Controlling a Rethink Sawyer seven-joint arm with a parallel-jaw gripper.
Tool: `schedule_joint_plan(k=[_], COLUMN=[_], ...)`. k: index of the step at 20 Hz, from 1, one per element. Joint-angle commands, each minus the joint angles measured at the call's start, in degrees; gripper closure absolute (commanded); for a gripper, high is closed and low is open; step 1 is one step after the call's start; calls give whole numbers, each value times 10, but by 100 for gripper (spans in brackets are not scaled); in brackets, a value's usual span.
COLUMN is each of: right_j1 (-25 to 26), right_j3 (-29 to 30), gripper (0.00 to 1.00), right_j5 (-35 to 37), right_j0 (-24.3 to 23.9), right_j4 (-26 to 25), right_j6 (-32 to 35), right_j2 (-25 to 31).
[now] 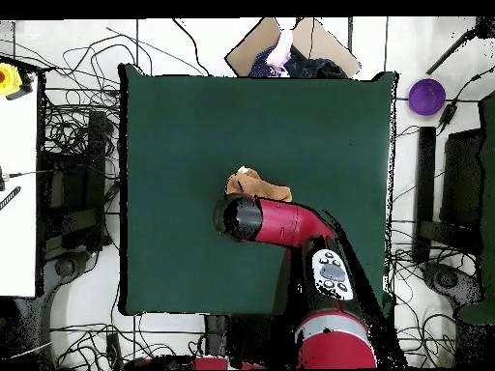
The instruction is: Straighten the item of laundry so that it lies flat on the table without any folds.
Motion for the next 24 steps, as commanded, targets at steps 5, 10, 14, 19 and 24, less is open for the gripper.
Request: schedule_joint_plan(k=[5, 10, 14, 19, 24], right_j1=[-21, -30, -27, -23, -20], right_j3=[-10, -8, -10, -8, 0], gripper=[0, 0, 0, 0, 0], right_j5=[9, 12, 14, 5, -13], right_j0=[7, 26, 32, 39, 35], right_j4=[-32, -35, -34, -33, -32], right_j6=[37, 50, 60, 69, 69], right_j2=[22, 13, 13, 10, 17])
